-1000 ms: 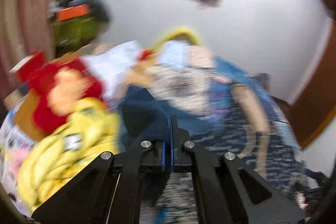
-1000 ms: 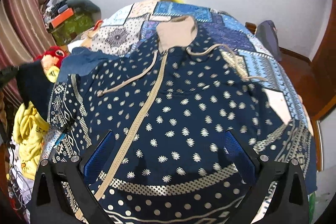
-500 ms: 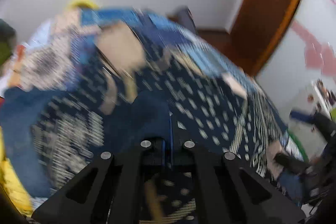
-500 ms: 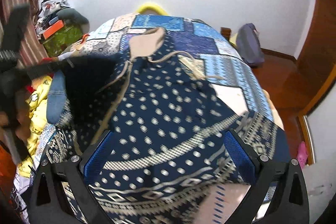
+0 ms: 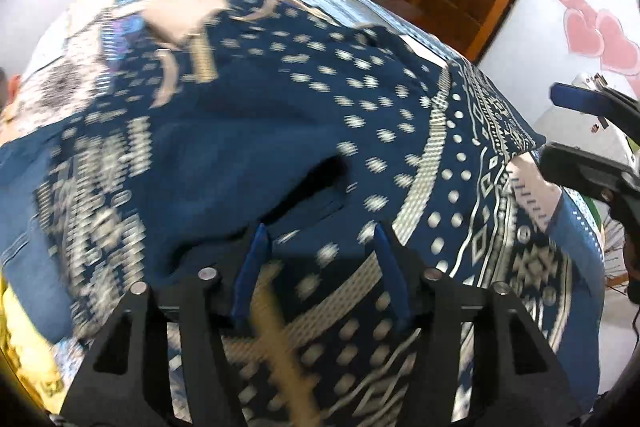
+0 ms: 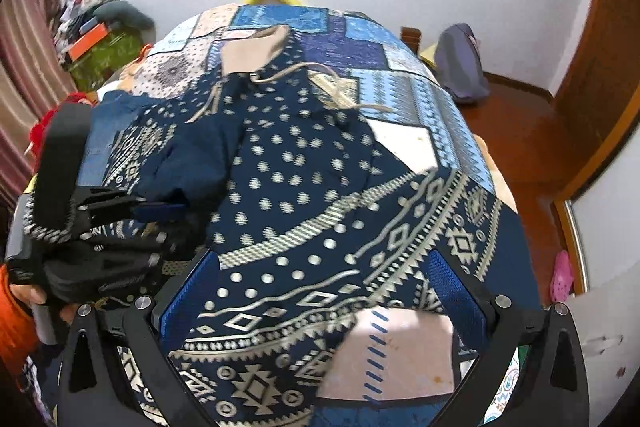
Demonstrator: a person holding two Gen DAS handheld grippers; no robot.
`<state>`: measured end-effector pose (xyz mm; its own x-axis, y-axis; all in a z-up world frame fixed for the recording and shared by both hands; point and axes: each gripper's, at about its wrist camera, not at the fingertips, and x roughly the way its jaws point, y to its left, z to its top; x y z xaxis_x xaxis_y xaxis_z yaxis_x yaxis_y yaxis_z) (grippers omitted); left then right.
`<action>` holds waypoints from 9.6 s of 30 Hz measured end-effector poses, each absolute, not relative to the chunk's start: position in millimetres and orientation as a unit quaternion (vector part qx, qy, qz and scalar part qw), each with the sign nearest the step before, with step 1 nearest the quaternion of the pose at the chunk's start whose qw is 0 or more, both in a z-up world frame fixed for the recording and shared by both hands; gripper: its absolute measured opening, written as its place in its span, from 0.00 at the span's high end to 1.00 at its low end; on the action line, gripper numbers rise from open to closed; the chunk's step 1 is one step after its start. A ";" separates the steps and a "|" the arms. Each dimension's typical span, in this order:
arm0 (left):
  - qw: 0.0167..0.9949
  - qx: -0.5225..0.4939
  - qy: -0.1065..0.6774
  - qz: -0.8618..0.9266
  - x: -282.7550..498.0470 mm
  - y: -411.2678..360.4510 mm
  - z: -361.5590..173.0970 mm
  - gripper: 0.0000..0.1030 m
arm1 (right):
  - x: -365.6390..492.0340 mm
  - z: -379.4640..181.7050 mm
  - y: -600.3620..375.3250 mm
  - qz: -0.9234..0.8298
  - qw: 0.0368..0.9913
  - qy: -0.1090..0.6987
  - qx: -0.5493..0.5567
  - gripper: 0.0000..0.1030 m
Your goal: Fold large clothes
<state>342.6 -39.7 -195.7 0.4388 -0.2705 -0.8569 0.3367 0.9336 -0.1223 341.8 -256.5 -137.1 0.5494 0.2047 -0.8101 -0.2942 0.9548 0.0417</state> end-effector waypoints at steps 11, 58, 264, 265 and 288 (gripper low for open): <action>0.877 -0.029 0.479 -0.018 332.6 123.1 -182.6 0.39 | 347.5 -136.4 -128.4 0.248 0.859 0.420 -0.154 0.00; 0.833 -0.044 0.544 0.090 371.8 159.9 -281.6 0.29 | 405.7 -202.0 -273.9 0.077 0.869 0.484 -0.073 0.89; 0.858 -0.111 0.500 0.044 350.6 177.5 -231.7 0.93 | 393.8 -204.4 -261.3 0.090 0.845 0.527 -0.030 0.15; 0.850 -0.118 0.511 0.050 349.2 182.7 -239.1 0.93 | 395.7 -211.6 -258.5 0.088 0.840 0.533 -0.042 0.15; 0.841 -0.069 0.535 0.047 362.0 171.2 -247.7 0.39 | 401.4 -208.7 -309.7 0.041 0.851 0.522 -0.028 0.06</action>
